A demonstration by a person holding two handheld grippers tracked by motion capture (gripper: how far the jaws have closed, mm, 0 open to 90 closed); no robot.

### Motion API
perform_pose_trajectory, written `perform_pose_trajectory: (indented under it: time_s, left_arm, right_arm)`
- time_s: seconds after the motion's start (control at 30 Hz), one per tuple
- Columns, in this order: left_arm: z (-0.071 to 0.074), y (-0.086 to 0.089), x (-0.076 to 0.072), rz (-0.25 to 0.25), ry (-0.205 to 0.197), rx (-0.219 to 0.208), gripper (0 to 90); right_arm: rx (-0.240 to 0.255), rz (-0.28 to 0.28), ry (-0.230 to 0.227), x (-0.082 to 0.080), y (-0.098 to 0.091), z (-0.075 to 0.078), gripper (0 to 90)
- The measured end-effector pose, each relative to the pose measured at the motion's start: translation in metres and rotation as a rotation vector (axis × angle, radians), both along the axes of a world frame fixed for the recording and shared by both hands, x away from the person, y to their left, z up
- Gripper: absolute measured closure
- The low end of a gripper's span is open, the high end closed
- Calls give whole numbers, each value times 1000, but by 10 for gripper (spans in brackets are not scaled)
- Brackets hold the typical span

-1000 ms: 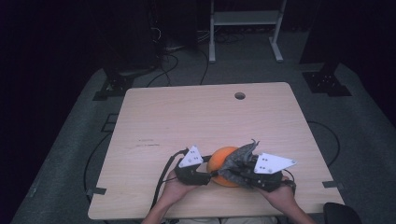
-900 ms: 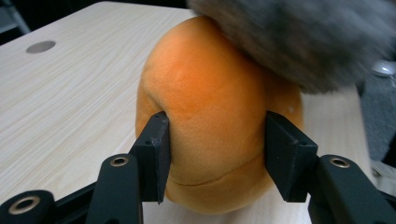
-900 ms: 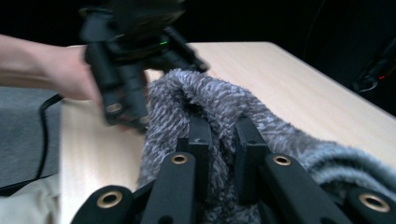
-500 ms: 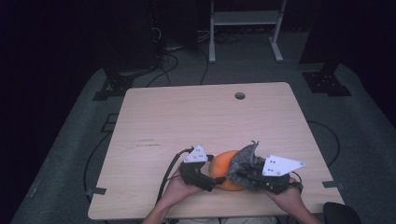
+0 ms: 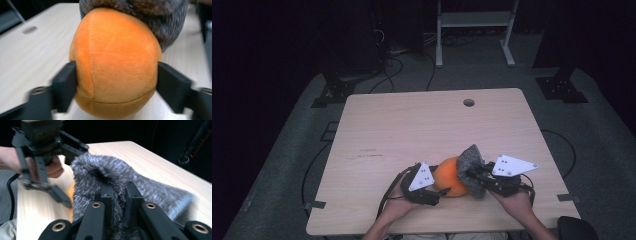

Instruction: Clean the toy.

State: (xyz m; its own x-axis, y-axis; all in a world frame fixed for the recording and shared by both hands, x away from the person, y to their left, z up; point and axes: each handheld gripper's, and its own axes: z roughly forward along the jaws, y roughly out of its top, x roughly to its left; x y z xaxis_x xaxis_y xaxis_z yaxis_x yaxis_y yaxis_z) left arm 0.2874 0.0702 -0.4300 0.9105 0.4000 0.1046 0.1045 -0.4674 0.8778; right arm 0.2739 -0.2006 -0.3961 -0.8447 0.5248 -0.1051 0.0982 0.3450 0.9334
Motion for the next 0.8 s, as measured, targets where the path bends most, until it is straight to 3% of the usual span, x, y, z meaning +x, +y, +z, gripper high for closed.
perform_pose_trajectory:
  time_s: [0.07, 0.23, 0.27, 0.33, 0.43, 0.5, 0.67, 0.8]
  left_arm:
    - [0, -1, 2, 7, 29, -32, 184]
    - [-1, -1, -6, 12, -63, 23, 364]
    - [-2, 1, -5, 11, -58, 19, 380]
    - [-2, 6, -2, 12, -24, 0, 379]
    - [-1, 6, 2, 17, 32, -34, 284]
    - [0, 1, 0, 13, -3, -17, 302]
    - [0, -14, -13, -35, -120, 67, 385]
    - [-4, -1, -8, -22, -80, 52, 401]
  right_arm:
    - [12, 5, 17, -4, 0, -2, 792]
    - [-31, 92, -21, -15, 31, -2, 792]
    - [-49, 92, -33, -15, 32, -1, 792]
    - [-39, 66, -32, -11, 26, 1, 794]
    - [-30, -18, -19, -3, 5, 2, 795]
    - [-20, -29, -2, -3, 0, 1, 795]
    - [-21, 88, -21, -13, 33, 3, 794]
    - [-35, 60, -16, -6, 27, 5, 796]
